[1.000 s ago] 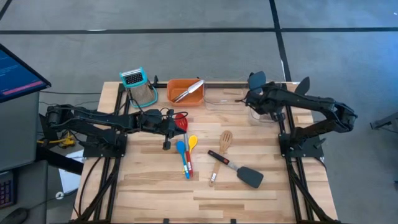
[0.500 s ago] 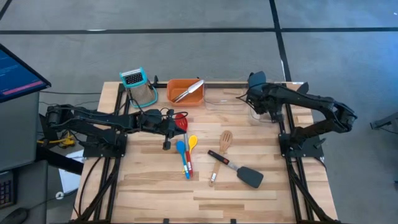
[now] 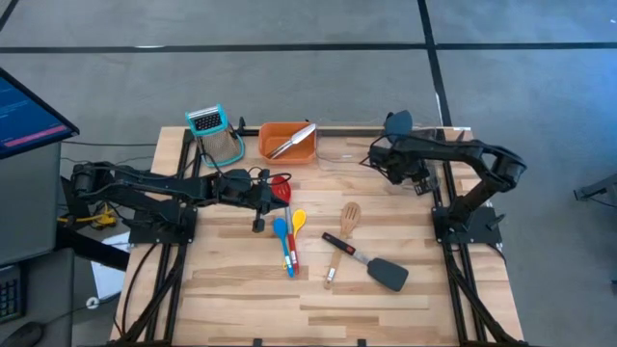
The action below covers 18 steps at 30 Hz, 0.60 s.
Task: Pick & Place Kitchen Items
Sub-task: Put the black spatula into the right transparent bin
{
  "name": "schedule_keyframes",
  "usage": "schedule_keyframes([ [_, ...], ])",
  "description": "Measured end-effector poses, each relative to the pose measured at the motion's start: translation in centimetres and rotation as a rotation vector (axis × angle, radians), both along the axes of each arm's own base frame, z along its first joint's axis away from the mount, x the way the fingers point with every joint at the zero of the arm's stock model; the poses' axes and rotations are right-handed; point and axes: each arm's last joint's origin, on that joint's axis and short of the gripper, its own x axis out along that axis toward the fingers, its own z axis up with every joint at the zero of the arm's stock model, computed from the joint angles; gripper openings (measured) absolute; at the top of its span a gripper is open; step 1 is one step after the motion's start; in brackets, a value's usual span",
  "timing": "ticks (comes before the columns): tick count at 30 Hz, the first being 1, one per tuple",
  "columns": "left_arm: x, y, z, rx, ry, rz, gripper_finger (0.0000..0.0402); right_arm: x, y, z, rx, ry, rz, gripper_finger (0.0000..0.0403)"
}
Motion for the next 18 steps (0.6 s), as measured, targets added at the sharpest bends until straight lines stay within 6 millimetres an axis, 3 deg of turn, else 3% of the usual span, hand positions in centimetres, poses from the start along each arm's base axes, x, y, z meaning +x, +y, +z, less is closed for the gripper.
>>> schedule_keyframes([
  [3,0.0,0.0,0.0,0.000,0.000,0.000,0.0002,0.2,0.1,-0.2,0.011,0.015,0.009,0.0086],
  [8,0.0,0.0,0.0,0.000,0.000,0.000,0.0002,0.3,0.0,0.2,-0.059,0.031,0.044,0.0193],
  [11,0.0,0.0,0.0,0.000,0.000,0.000,0.0002,0.6,-0.2,1.5,-0.162,0.021,0.076,0.0235],
  [14,0.0,0.0,0.0,0.000,0.000,0.000,0.0002,1.2,-0.5,2.8,-0.205,-0.026,0.079,0.0246],
  [18,0.0,0.0,0.0,0.000,0.000,0.000,0.0002,2.3,-0.7,4.5,-0.257,-0.110,0.057,0.0231],
])
